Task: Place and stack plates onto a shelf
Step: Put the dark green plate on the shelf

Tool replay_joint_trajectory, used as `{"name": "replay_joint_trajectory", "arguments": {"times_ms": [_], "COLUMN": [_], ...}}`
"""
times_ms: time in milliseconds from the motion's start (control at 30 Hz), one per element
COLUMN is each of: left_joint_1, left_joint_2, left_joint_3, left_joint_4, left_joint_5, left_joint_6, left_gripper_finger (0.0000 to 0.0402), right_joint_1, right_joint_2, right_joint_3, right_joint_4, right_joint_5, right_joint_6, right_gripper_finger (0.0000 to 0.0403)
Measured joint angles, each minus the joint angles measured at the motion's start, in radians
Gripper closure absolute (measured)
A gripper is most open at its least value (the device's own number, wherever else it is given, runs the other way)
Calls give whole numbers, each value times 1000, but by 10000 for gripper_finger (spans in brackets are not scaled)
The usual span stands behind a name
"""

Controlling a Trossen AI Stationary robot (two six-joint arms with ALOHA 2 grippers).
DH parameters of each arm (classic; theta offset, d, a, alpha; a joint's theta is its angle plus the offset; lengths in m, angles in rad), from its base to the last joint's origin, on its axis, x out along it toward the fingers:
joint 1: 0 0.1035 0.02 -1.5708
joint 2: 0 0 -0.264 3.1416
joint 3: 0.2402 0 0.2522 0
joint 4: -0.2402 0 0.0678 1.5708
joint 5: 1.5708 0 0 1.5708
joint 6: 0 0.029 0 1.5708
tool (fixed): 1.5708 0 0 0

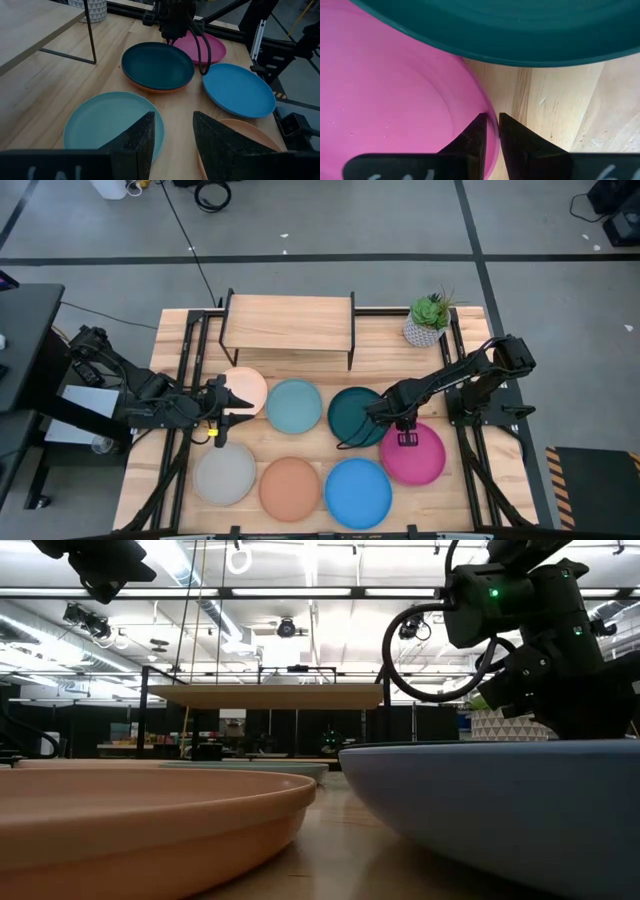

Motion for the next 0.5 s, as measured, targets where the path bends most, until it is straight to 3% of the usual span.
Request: {"name": "replay_joint_trajectory", "arguments": {"times_ms": [267, 400, 500], "left_joint_1": [0, 0, 0], "left_joint_2": [0, 0, 0], "left_joint_3": [0, 0, 0], "left_joint_4": [0, 0, 5], "left_joint_5": [2, 2, 3], "left_joint_6": [0, 4, 52], "left_gripper_finger": [260, 260, 260], "right_joint_1": [0, 0, 14], "right_joint_2": [0, 1, -2], "right_joint_3": [1, 88, 181], "right_joint_4": [-1, -157, -252], "right_joint_5": [-1, -58, -37], "right_joint_6": [10, 108, 137], "right_gripper_finger": [345, 334, 313]}}
